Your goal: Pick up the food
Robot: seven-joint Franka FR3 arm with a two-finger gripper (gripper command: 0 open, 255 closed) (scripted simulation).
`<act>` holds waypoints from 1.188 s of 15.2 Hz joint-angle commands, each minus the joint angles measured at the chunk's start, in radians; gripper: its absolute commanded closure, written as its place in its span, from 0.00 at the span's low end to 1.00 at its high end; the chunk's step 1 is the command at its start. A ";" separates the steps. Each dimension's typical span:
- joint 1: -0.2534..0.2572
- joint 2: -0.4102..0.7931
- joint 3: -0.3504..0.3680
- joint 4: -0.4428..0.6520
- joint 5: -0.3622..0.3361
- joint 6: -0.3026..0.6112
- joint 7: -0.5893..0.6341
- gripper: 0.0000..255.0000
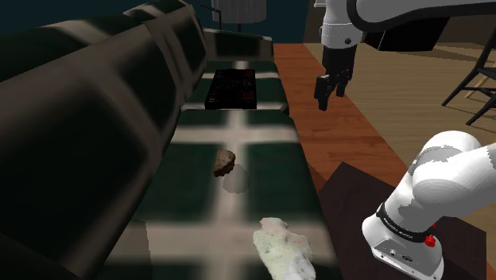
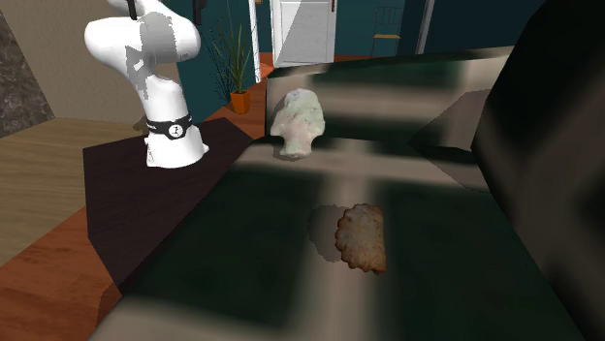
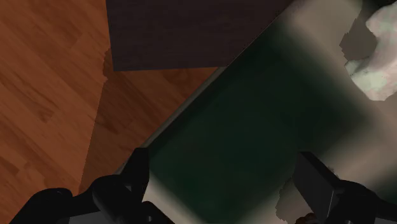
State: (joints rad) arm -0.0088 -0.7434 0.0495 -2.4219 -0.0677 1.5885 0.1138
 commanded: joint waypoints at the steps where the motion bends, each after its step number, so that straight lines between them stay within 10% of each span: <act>1: 0.000 0.000 0.000 0.000 0.000 0.000 0.000 0.00; 18: -0.023 0.492 0.238 0.047 0.213 0.423 0.617 0.00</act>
State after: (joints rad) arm -0.0312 -0.3023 0.2711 -2.4035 0.1400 1.9853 0.6851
